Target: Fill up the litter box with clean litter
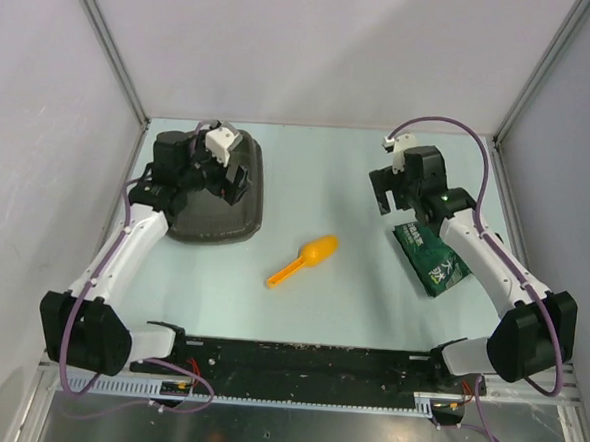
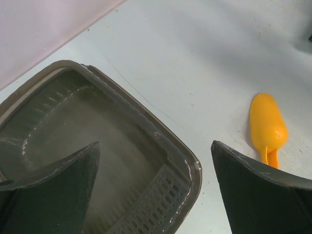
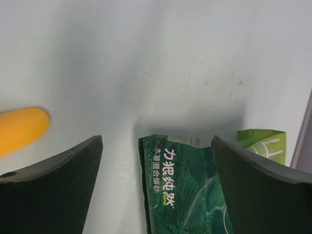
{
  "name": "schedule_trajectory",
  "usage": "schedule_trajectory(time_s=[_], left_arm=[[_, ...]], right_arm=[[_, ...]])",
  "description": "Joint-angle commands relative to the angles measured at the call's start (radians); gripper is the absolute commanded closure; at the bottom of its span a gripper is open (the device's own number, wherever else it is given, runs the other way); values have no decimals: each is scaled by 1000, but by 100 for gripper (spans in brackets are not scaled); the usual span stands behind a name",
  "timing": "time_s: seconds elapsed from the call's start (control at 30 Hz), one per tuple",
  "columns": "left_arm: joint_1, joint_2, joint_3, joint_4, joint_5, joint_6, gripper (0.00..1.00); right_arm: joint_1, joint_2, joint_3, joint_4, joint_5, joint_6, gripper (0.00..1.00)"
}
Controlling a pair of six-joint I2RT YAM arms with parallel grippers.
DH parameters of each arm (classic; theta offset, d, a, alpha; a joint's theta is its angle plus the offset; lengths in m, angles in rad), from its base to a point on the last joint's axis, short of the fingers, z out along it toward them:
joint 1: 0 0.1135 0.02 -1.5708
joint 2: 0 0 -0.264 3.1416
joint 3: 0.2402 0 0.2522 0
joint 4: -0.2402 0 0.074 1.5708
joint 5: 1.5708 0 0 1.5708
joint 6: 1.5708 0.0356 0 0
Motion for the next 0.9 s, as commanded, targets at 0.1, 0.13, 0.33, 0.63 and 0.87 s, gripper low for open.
schedule_trajectory(time_s=[0.1,0.13,0.33,0.63,0.87], left_arm=[[-12,32,59,11,92,-43,0],[-17,35,62,11,97,-49,0],[-115,67,76,8,49,-15,0],[-285,149,127,3,-9,-14,0],[-319,218,171,-3,115,-80,0]], right_arm=[[-16,-30,41,-84,-3,-244,0],[-14,-28,41,-104,-2,-267,0],[-54,-62,48,-138,44,-328,0],[-496,-60,287,-498,-177,-133,7],[-747,-77,224,-624,-311,-182,12]])
